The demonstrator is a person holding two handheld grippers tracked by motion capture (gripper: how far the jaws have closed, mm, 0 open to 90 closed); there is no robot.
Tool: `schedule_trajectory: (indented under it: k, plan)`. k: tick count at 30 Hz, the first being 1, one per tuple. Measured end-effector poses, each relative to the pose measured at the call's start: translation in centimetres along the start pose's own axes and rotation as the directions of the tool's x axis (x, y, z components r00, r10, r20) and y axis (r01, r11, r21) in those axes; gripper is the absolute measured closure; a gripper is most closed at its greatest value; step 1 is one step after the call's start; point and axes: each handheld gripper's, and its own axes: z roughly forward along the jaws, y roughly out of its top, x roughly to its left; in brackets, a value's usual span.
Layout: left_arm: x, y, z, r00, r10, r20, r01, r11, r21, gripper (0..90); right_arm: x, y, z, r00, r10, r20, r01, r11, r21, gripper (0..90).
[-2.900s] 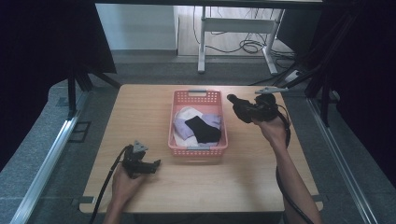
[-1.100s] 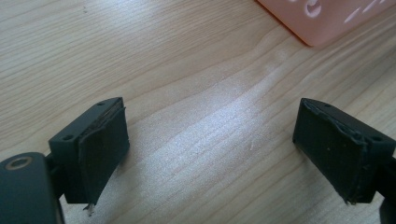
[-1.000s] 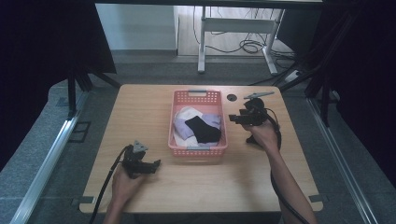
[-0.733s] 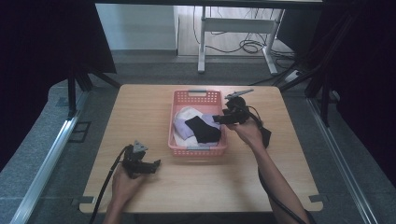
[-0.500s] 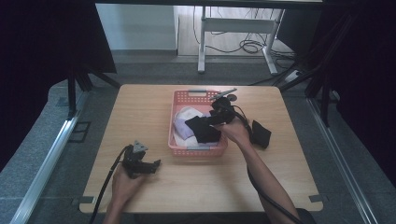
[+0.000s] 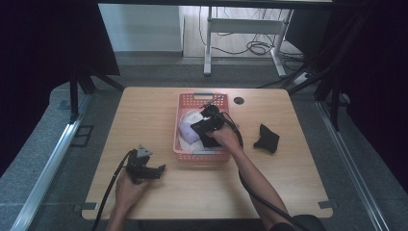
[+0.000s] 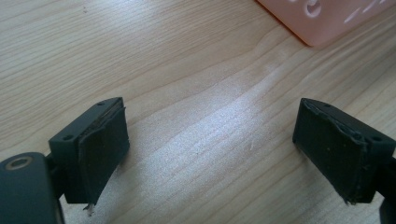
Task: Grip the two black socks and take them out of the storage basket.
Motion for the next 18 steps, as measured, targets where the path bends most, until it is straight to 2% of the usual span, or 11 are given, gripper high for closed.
schedule_trajectory:
  k: [8,10,11,13,14,15,16,18]
  plan:
    - [0.0,0.0,0.0,1.0000,-0.006,0.001,0.006,1.0000,-0.005,10.2,0.1,0.0,1.8,0.9994,-0.001,0.034,-0.001,0.998,0.067,46.0]
    - [0.0,0.0,0.0,1.0000,-0.006,0.001,0.006,1.0000,-0.005,10.2,0.3,0.1,2.2,0.9979,-0.007,0.065,0.001,0.995,0.100,47.6]
    - [0.0,0.0,0.0,1.0000,-0.006,0.001,0.006,1.0000,-0.005,10.2,0.3,0.1,2.2,0.9979,-0.007,0.065,0.001,0.995,0.100,47.6]
    - [0.0,0.0,0.0,1.0000,-0.006,0.000,0.006,1.0000,-0.005,10.2,0.4,-0.1,2.6,0.9962,-0.013,0.086,0.002,0.992,0.126,54.9]
    - [0.0,0.0,0.0,1.0000,-0.006,0.000,0.006,1.0000,-0.005,10.2,0.4,-0.1,2.6,0.9962,-0.013,0.086,0.002,0.992,0.126,54.9]
    - [0.0,0.0,0.0,1.0000,-0.006,0.001,0.006,1.0000,-0.005,10.2,0.4,-0.1,2.6,0.9956,-0.016,0.092,0.005,0.992,0.128,59.5]
    - [0.0,0.0,0.0,1.0000,-0.002,0.001,0.002,1.0000,-0.002,10.2,0.5,-0.2,2.6,0.9927,-0.034,0.116,0.019,0.992,0.127,69.7]
    - [0.0,0.0,0.0,1.0000,-0.005,0.001,0.005,1.0000,-0.005,10.2,0.7,-0.2,2.4,0.9908,-0.047,0.127,0.032,0.992,0.124,79.2]
